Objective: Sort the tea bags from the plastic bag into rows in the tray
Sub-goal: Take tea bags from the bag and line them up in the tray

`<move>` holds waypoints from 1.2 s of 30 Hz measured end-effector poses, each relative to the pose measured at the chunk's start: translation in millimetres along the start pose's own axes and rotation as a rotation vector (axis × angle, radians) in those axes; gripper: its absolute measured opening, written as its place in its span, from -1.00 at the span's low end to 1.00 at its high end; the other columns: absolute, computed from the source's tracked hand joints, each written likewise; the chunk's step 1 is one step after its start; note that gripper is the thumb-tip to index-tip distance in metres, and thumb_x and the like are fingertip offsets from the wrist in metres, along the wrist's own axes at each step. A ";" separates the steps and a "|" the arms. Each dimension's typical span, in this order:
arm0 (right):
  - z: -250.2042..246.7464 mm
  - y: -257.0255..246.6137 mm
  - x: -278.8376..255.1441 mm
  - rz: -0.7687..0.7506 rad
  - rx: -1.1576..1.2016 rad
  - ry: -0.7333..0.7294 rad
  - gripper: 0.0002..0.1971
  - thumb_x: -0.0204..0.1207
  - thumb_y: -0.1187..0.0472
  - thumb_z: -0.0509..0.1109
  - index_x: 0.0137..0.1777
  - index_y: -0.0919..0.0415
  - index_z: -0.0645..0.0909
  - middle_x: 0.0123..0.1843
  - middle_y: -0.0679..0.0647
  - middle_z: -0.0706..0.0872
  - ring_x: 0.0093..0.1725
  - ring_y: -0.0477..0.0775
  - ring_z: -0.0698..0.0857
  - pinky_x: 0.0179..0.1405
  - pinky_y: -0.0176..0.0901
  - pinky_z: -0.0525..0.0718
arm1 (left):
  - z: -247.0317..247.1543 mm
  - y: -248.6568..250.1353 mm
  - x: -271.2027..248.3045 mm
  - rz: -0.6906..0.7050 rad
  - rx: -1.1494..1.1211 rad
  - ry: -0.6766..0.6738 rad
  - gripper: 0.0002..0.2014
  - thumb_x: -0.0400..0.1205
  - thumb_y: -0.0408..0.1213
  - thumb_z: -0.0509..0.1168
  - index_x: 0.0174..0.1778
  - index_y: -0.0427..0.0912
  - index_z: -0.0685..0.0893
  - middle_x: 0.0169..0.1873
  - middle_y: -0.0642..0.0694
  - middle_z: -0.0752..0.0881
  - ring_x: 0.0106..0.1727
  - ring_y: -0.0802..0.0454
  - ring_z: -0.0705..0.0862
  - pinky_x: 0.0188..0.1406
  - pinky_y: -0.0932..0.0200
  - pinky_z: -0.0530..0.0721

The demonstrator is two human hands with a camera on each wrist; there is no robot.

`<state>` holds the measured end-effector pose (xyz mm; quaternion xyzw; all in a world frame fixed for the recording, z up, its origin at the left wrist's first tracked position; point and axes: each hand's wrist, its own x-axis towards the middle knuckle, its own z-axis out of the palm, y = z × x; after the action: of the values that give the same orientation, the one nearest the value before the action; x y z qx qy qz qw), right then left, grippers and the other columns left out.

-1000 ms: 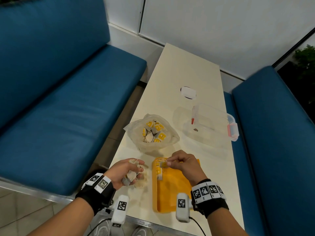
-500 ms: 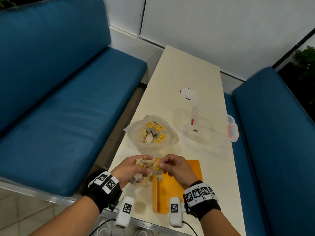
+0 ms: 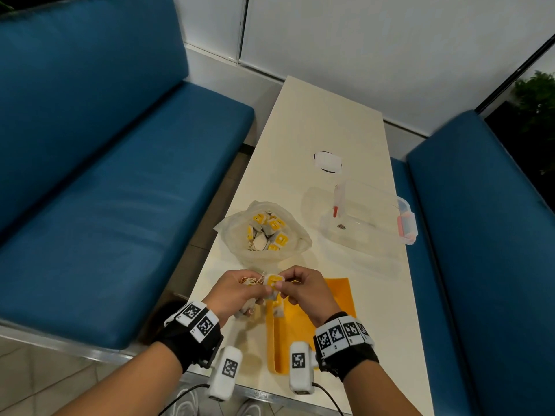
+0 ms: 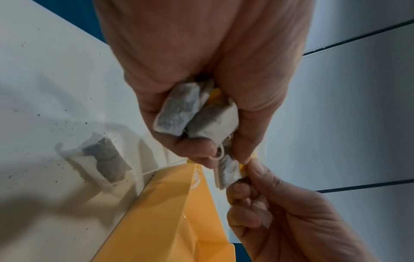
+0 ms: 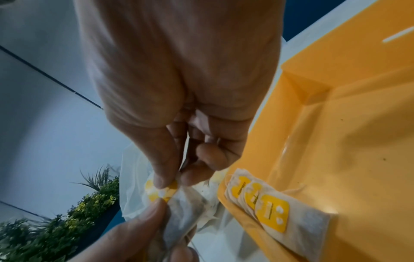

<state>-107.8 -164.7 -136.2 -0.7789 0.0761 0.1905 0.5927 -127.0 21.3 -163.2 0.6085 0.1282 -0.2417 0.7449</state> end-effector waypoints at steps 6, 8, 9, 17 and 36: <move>-9.6 -6.8 -2.0 -0.065 -0.065 0.047 -0.94 0.49 0.42 0.54 -0.16 0.43 0.72 -0.44 0.12 0.69 -0.51 -0.09 0.60 -0.54 -0.42 0.48 | 0.2 -2.5 2.1 -0.028 -0.015 0.022 -0.81 0.48 -0.31 0.62 -0.06 -0.26 0.82 -0.34 -0.20 0.75 -0.30 -0.04 0.69 -0.53 0.20 0.56; -20.0 -4.9 -1.2 -0.065 -0.117 0.070 -0.93 0.53 0.42 0.50 -0.13 0.45 0.69 -0.42 0.19 0.71 -0.52 -0.08 0.63 -0.54 -0.38 0.49 | -1.3 -4.2 2.5 -0.042 -0.020 0.043 -0.85 0.51 -0.34 0.60 -0.06 -0.26 0.83 -0.33 -0.18 0.76 -0.32 -0.03 0.69 -0.52 0.20 0.57; -25.9 -1.5 -1.0 -0.050 -0.150 0.068 -0.94 0.54 0.41 0.49 -0.14 0.40 0.68 -0.42 0.19 0.72 -0.50 -0.04 0.66 -0.54 -0.32 0.49 | -2.1 -5.1 2.6 -0.051 -0.017 0.058 -0.85 0.52 -0.34 0.59 -0.04 -0.27 0.82 -0.35 -0.17 0.76 -0.35 -0.02 0.68 -0.56 0.22 0.55; -33.4 37.9 -3.0 0.185 -0.329 -0.138 -0.87 0.54 0.39 0.49 -0.16 0.22 0.61 -0.45 0.12 0.74 -0.47 0.01 0.73 -0.56 -0.23 0.53 | 1.6 -18.8 8.7 -0.094 0.000 0.131 -0.79 0.48 -0.32 0.63 -0.01 -0.21 0.82 -0.29 -0.18 0.78 -0.34 -0.06 0.72 -0.46 0.17 0.58; 5.7 51.3 10.8 0.299 -0.413 -0.032 -0.77 0.44 0.50 0.44 -0.22 0.18 0.53 -0.33 0.20 0.69 -0.46 0.13 0.75 -0.58 -0.18 0.64 | 22.2 -36.4 14.9 -0.092 0.202 0.187 -0.74 0.46 -0.37 0.60 0.01 -0.07 0.77 -0.50 -0.15 0.71 -0.53 0.00 0.61 -0.56 0.19 0.56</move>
<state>-116.8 -172.8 -187.6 -0.8604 0.1406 0.2997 0.3874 -135.4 -8.4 -196.1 0.6937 0.2000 -0.2296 0.6527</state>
